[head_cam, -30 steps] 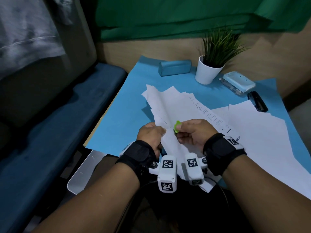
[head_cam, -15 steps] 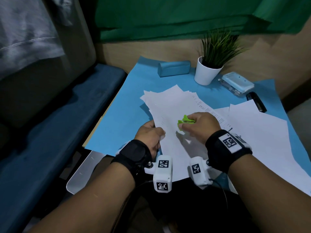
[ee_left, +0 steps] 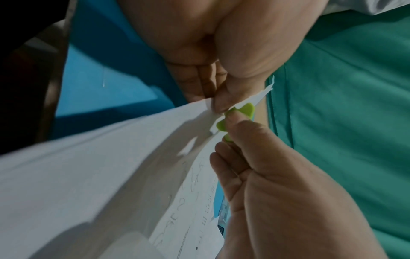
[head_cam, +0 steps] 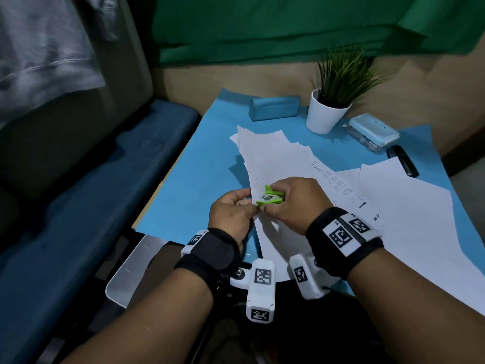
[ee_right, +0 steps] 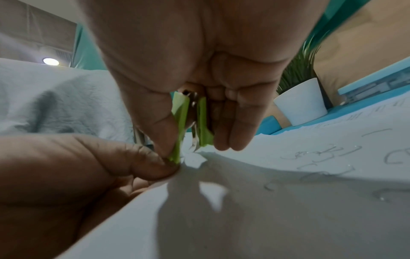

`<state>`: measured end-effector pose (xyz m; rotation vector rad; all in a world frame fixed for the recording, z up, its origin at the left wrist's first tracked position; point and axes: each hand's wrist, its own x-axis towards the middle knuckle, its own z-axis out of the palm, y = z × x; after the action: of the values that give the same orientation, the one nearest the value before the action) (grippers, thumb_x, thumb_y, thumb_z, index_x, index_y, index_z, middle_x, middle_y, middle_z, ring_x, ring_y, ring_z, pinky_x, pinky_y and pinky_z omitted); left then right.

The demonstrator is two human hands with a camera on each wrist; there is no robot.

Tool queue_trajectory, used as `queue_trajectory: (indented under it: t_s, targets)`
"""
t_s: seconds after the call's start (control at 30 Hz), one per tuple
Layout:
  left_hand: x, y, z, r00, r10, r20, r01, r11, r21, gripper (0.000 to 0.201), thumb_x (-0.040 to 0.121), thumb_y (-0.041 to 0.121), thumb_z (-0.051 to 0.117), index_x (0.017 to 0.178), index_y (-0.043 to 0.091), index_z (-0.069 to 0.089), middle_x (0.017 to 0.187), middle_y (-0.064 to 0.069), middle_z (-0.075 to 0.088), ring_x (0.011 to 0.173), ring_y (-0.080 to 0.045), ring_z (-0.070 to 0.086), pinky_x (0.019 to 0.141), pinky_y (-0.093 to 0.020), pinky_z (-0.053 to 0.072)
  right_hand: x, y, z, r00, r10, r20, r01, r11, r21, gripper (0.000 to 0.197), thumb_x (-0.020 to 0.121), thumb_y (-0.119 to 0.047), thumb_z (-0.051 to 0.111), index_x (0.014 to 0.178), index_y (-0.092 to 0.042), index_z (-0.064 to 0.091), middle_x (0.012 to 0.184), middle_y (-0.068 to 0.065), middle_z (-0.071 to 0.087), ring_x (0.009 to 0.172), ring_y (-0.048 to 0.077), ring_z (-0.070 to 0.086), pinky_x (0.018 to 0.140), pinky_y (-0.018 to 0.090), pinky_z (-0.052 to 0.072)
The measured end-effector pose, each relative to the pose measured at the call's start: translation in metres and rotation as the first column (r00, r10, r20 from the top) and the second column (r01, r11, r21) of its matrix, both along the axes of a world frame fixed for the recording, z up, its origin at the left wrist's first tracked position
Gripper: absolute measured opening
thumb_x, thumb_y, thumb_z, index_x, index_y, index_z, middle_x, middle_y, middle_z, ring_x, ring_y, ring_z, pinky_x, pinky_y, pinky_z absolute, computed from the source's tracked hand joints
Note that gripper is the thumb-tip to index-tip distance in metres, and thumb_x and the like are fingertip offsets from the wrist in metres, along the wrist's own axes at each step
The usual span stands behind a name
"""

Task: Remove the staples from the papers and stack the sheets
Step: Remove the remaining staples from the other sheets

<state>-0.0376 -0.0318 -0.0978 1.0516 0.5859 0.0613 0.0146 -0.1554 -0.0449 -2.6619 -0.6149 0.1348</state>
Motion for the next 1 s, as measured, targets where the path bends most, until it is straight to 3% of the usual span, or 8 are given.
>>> queue_trajectory:
  t_s: [0.13, 0.27, 0.4, 0.6, 0.77, 0.87, 0.93, 1.0]
  targets:
    - [0.0, -0.001, -0.002, 0.999, -0.002, 0.033, 0.0, 0.999, 0.038, 0.036, 0.079, -0.029, 0.055, 0.105, -0.007, 0.068, 0.097, -0.027, 0.074, 0.083, -0.033, 0.071, 0.085, -0.044, 0.06, 0.003, 0.002, 0.0, 1.0, -0.012, -0.024, 0.012, 1.0, -0.011, 0.025, 0.076, -0.043, 0.073, 0.086, -0.02, 0.071, 0.079, -0.002, 0.066, 0.075, 0.015, 0.055, 0.064, 0.025, 0.035]
    - [-0.001, -0.002, -0.004, 0.999, -0.009, 0.05, 0.005, 0.998, 0.07, 0.031, 0.08, -0.026, 0.06, 0.099, -0.004, 0.071, 0.095, -0.024, 0.076, 0.082, -0.032, 0.072, 0.086, -0.045, 0.059, 0.006, 0.003, 0.003, 0.998, -0.009, -0.059, 0.007, 0.999, -0.04, 0.031, 0.076, -0.043, 0.073, 0.096, -0.019, 0.075, 0.09, 0.002, 0.072, 0.087, 0.02, 0.063, 0.077, 0.031, 0.05]
    - [0.0, -0.003, -0.005, 0.999, -0.023, 0.047, 0.018, 0.995, 0.097, 0.031, 0.08, -0.025, 0.061, 0.094, 0.001, 0.072, 0.087, -0.016, 0.077, 0.078, -0.029, 0.071, 0.082, -0.04, 0.06, 0.012, 0.004, 0.007, 0.991, -0.019, -0.133, 0.011, 0.998, -0.066, 0.041, 0.075, -0.043, 0.076, 0.108, -0.019, 0.074, 0.103, 0.001, 0.071, 0.093, 0.017, 0.061, 0.073, 0.023, 0.04]
    - [-0.002, -0.005, -0.004, 1.0, -0.016, 0.026, 0.013, 0.996, 0.089, 0.033, 0.076, -0.021, 0.06, 0.096, 0.001, 0.073, 0.096, -0.024, 0.076, 0.086, -0.034, 0.07, 0.092, -0.053, 0.055, 0.026, 0.0, 0.017, 0.914, -0.007, -0.407, 0.02, 0.999, 0.028, 0.025, 0.072, -0.031, 0.082, 0.083, -0.009, 0.075, 0.06, 0.002, 0.063, 0.054, 0.014, 0.054, 0.06, 0.025, 0.045]
    - [-0.001, -0.006, 0.0, 1.0, -0.004, 0.023, 0.003, 0.998, 0.071, 0.035, 0.065, -0.011, 0.062, 0.096, 0.0, 0.074, 0.094, -0.023, 0.076, 0.085, -0.035, 0.07, 0.092, -0.057, 0.055, 0.033, 0.003, 0.016, 0.888, -0.013, -0.46, 0.035, 0.999, 0.039, 0.023, 0.07, -0.026, 0.082, 0.078, -0.006, 0.075, 0.056, 0.004, 0.063, 0.05, 0.014, 0.054, 0.058, 0.025, 0.048]
    - [0.001, -0.006, 0.0, 1.0, -0.005, 0.003, 0.005, 0.998, 0.065, 0.038, 0.062, -0.008, 0.061, 0.097, -0.001, 0.074, 0.095, -0.024, 0.076, 0.086, -0.037, 0.07, 0.093, -0.059, 0.055, 0.036, 0.001, 0.01, 0.82, -0.03, -0.571, 0.157, 0.972, 0.175, 0.02, 0.07, -0.013, 0.084, 0.08, 0.001, 0.074, 0.061, 0.01, 0.065, 0.057, 0.02, 0.058, 0.065, 0.032, 0.056]
    - [0.003, -0.006, 0.0, 1.0, -0.004, -0.021, 0.005, 0.998, 0.068, 0.037, 0.062, -0.01, 0.064, 0.097, -0.002, 0.074, 0.096, -0.025, 0.075, 0.086, -0.038, 0.07, 0.092, -0.058, 0.055, 0.034, -0.003, 0.004, 0.77, -0.033, -0.637, 0.254, 0.932, 0.26, 0.017, 0.071, -0.007, 0.082, 0.078, 0.006, 0.072, 0.063, 0.014, 0.065, 0.06, 0.024, 0.058, 0.067, 0.036, 0.055]
    - [0.004, -0.004, 0.0, 0.998, -0.024, -0.056, 0.028, 0.997, 0.067, 0.034, 0.067, -0.014, 0.065, 0.098, -0.002, 0.073, 0.097, -0.025, 0.075, 0.086, -0.043, 0.072, 0.084, -0.053, 0.06, 0.031, -0.008, -0.003, 0.725, -0.035, -0.688, 0.34, 0.887, 0.313, 0.014, 0.072, -0.006, 0.08, 0.078, 0.004, 0.072, 0.07, 0.019, 0.067, 0.064, 0.026, 0.059, 0.069, 0.037, 0.054]
